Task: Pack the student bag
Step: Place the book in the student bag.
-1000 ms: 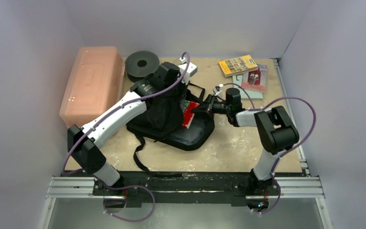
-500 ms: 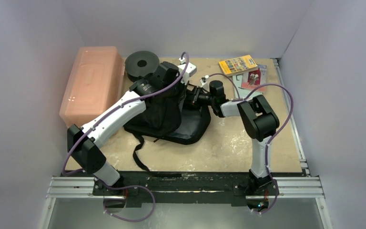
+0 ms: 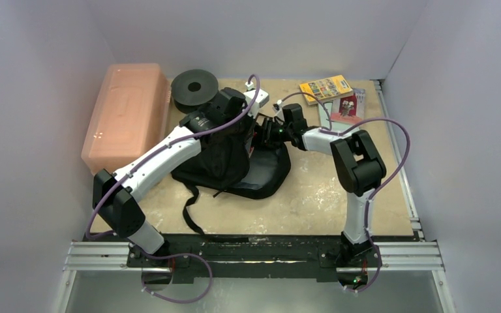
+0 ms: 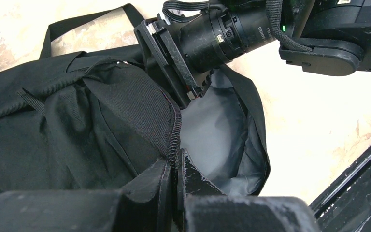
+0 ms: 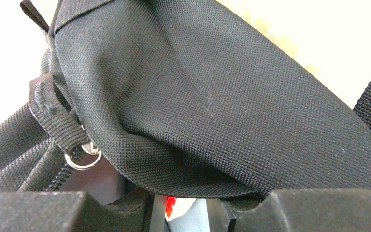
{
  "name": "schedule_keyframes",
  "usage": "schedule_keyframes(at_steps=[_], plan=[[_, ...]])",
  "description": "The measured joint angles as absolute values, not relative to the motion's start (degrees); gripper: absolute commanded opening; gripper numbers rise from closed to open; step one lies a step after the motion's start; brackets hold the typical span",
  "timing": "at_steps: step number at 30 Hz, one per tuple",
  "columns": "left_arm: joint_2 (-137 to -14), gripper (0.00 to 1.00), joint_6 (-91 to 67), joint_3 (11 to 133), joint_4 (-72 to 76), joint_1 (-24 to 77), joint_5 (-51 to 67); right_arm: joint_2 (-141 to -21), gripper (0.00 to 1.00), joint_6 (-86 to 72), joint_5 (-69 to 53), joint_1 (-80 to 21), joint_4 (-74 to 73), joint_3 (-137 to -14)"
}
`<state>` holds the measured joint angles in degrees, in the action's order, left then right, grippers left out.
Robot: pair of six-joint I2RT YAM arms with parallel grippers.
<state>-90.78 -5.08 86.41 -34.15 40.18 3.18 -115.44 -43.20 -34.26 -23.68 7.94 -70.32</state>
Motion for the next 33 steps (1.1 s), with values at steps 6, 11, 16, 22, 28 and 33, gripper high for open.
schedule_keyframes(at_steps=[6, 11, 16, 22, 28, 33], plan=[[-90.78, 0.00, -5.08, 86.37, -33.93, 40.21, 2.96, -112.31, 0.54, -39.75, -34.65, -24.08, 5.02, -69.23], [-90.78, 0.00, -5.08, 86.37, -33.95, 40.21, 2.09, -104.05, 0.67, -34.89, -33.93, -23.75, -0.67, -67.68], [-90.80, 0.00, -5.19, 86.37, -33.98, 40.21, 0.99, -94.37, 0.71, -32.91, -35.35, -19.25, -2.37, -63.48], [-91.07, 0.00, -5.41, 86.37, -33.95, 40.12, 0.82, -87.24, 0.80, -32.32, -34.94, -12.60, -3.49, -58.96], [-91.31, 0.00, -6.46, 86.37, -33.93, 39.77, 1.96, -83.44, 0.82, -38.92, -22.09, -9.93, 5.23, -55.02], [-91.31, 0.00, -8.10, 86.35, -33.78, 39.70, 3.77, -88.75, 0.85, -51.35, -5.04, -6.98, 20.27, -47.66]])
